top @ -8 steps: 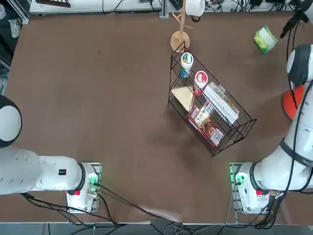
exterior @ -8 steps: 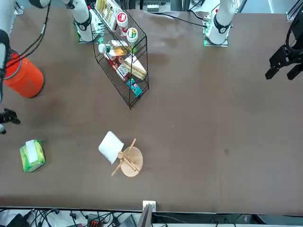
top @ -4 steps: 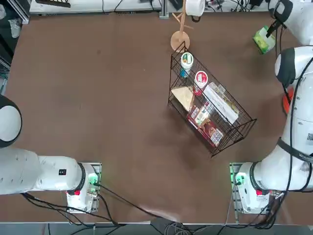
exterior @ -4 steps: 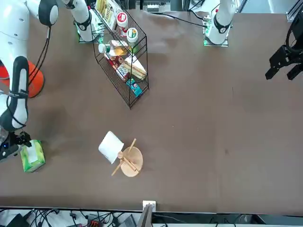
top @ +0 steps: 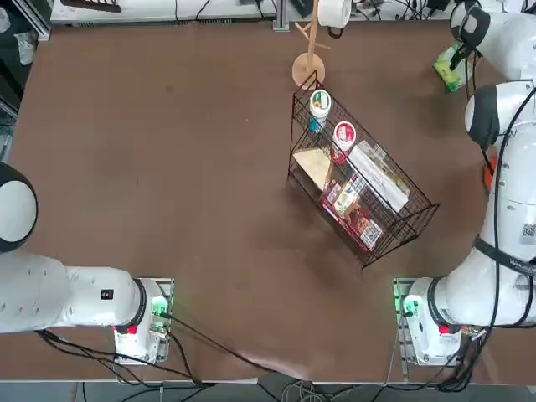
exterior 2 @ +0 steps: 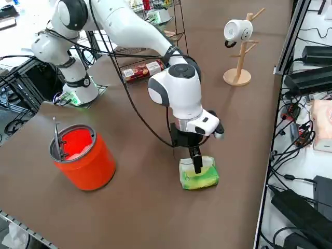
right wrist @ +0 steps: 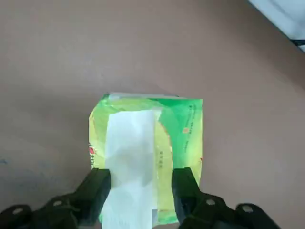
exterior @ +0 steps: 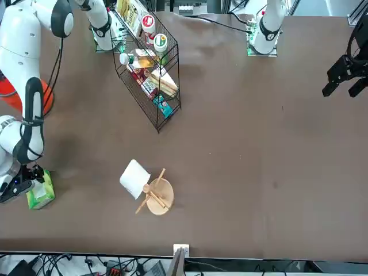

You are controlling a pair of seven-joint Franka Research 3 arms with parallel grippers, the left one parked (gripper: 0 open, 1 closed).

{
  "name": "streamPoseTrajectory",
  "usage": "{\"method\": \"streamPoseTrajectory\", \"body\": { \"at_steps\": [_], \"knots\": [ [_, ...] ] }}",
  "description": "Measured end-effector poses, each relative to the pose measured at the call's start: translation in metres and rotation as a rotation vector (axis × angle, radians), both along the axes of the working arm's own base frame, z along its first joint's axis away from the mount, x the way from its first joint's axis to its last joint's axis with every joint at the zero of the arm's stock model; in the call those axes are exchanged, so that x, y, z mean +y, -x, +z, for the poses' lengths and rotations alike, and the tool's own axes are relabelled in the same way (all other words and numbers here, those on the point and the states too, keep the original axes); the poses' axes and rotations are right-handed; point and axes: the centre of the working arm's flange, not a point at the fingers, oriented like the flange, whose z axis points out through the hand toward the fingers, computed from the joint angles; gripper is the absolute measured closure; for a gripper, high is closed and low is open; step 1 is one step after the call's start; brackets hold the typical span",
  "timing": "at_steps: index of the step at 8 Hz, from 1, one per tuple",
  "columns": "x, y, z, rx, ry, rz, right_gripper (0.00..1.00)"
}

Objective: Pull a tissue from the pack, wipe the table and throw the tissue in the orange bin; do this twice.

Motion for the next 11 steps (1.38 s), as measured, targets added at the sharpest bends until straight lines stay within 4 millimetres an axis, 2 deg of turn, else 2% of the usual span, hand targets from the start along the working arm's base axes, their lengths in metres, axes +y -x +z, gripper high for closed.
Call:
{"method": "streamPoseTrajectory", "body": {
  "at_steps": [2, 3, 4, 5, 6, 9, 11],
  "knots": [
    [-0.001, 0.0, 0.0, -0.001, 0.001, -0.001, 0.45],
    [0.0, -0.002, 0.002, -0.005, 0.002, 0.001, 0.61],
    [0.0, -0.003, 0.004, -0.006, 0.001, 0.002, 0.66],
    [0.001, -0.003, 0.006, -0.001, -0.002, 0.003, 0.89],
    [0.001, -0.003, 0.01, 0.005, -0.007, 0.002, 0.97],
    [0.001, -0.002, 0.026, 0.013, -0.021, -0.001, 0.99],
    [-0.007, 0.004, 0.055, 0.049, -0.039, -0.019, 0.99]
  ]
}}
